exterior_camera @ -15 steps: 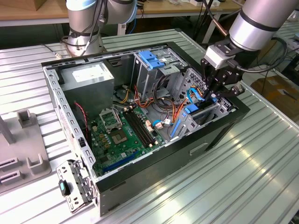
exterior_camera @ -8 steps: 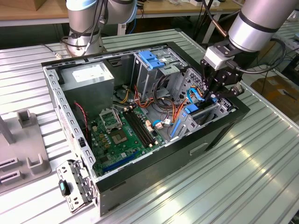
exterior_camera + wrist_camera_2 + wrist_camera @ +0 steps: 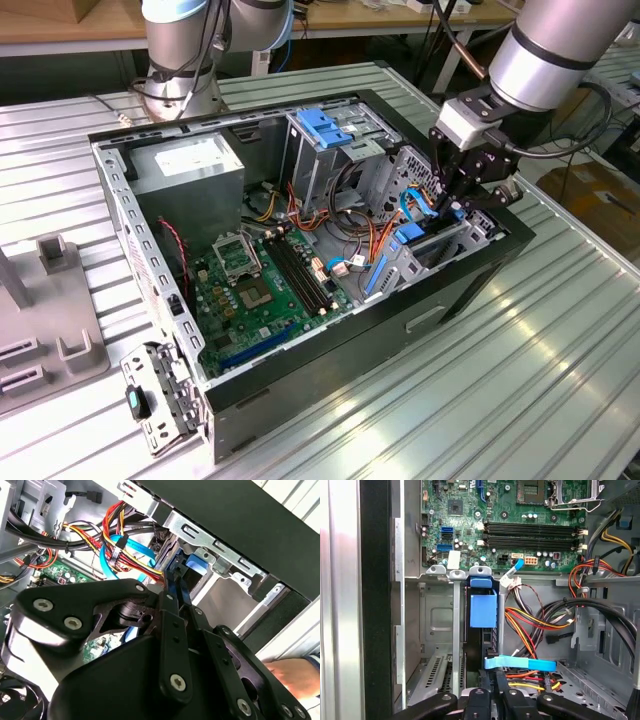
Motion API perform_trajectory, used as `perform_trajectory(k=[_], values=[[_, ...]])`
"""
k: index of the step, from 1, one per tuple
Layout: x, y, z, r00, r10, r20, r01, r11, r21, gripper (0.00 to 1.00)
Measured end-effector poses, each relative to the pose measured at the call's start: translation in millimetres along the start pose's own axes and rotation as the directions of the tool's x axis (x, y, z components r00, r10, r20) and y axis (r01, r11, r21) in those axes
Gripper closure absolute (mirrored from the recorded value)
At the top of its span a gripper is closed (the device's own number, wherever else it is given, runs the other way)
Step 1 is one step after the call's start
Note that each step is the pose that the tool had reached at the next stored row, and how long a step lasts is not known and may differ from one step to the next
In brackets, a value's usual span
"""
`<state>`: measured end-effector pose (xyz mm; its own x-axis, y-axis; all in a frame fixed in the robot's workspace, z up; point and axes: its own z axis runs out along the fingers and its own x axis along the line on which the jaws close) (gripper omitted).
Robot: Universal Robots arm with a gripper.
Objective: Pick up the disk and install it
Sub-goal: 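Insert the second disk wire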
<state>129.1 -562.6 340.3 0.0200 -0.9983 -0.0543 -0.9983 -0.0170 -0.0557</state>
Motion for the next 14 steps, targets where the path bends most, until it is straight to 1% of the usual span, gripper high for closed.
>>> perform_trajectory(k=[1, 2, 3, 7, 8, 9, 10, 12, 14], values=[[0.1, 0.0, 0.6, 1.0, 0.0, 0.0011, 0.0, 1.0, 0.0001, 0.82], [0.1, 0.0, 0.4, 1.0, 0.0, 0.0005, 0.0, 1.0, 0.0, 0.82], [0.1, 0.0, 0.1, 1.0, 0.0, -0.0002, 0.0, 1.0, -0.0001, 0.76], [0.1, 0.0, -0.3, 1.0, 0.0, -0.0005, 0.0, 1.0, -0.0001, 0.76], [0.0, 0.0, -1.2, 1.0, 0.0, -0.001, 0.0, 1.0, 0.0, 0.76], [-0.1, -0.1, -3.1, 1.0, 0.0, -0.0008, 0.0, 1.0, -0.0001, 0.76], [-0.3, -0.4, -6.7, 1.0, 0.0, -0.0005, 0.0, 1.0, -0.0001, 0.76], [-0.7, -0.6, -11.4, 1.0, 0.0, -0.0006, 0.0, 1.0, 0.0, 0.76], [-1.7, -1.1, -19.7, 1.0, 0.0, -0.0006, 0.0, 1.0, 0.0, 0.76]])
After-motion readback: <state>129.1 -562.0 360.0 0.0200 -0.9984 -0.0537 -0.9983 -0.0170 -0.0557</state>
